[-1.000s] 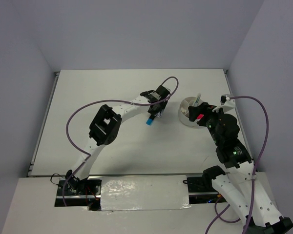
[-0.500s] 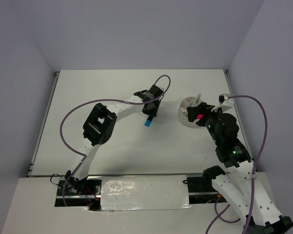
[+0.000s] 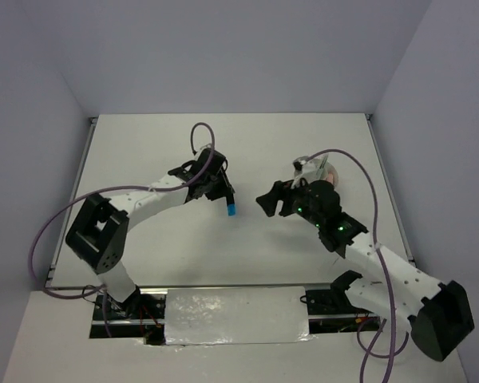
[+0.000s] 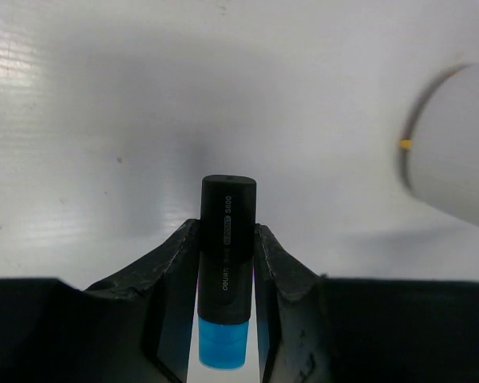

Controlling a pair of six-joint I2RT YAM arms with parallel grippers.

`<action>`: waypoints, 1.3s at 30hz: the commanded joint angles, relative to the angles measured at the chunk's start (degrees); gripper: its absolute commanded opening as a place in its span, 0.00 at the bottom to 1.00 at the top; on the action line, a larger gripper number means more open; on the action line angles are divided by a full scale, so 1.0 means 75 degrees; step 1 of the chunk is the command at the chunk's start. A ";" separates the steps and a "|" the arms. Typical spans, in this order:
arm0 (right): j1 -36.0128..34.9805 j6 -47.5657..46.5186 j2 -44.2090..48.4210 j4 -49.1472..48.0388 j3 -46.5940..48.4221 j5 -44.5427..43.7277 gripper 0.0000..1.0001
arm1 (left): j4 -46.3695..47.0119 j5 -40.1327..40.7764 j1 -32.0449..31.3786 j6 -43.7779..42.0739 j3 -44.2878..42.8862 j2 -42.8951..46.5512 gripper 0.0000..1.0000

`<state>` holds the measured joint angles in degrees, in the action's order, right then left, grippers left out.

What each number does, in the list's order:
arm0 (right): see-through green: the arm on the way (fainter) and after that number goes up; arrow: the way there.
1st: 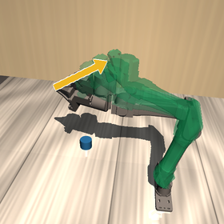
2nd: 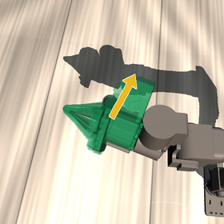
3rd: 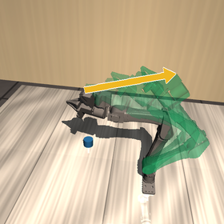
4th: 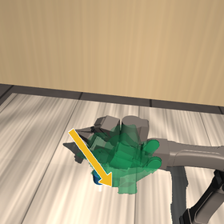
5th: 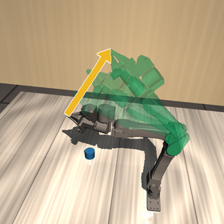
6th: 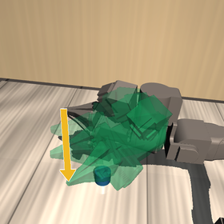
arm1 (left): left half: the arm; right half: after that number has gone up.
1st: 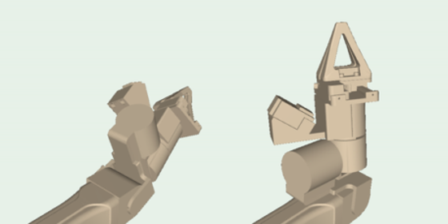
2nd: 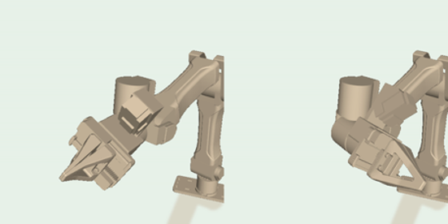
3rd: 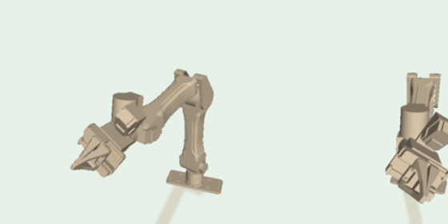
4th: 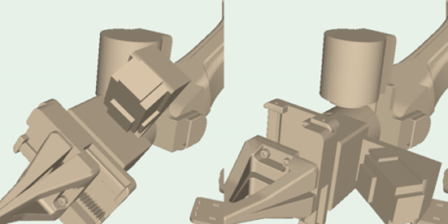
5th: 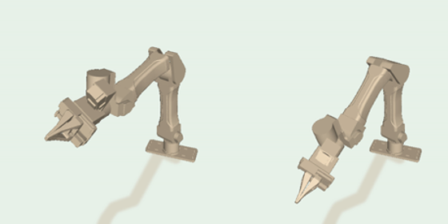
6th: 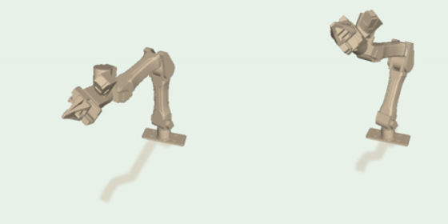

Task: Sort the stationery into containers
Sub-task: Pick up the pen from the center of the board.

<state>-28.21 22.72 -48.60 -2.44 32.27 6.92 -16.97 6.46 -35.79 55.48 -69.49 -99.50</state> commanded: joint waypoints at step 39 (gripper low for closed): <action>-0.2625 0.0779 -0.2191 -0.3695 -0.0050 -0.1450 0.73 | 0.0165 0.1682 -0.0572 0.3091 0.1672 0.3505 0.00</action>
<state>-46.54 30.00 -63.57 -27.94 28.58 -8.27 -16.67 17.43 -39.75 78.28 -56.10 -75.13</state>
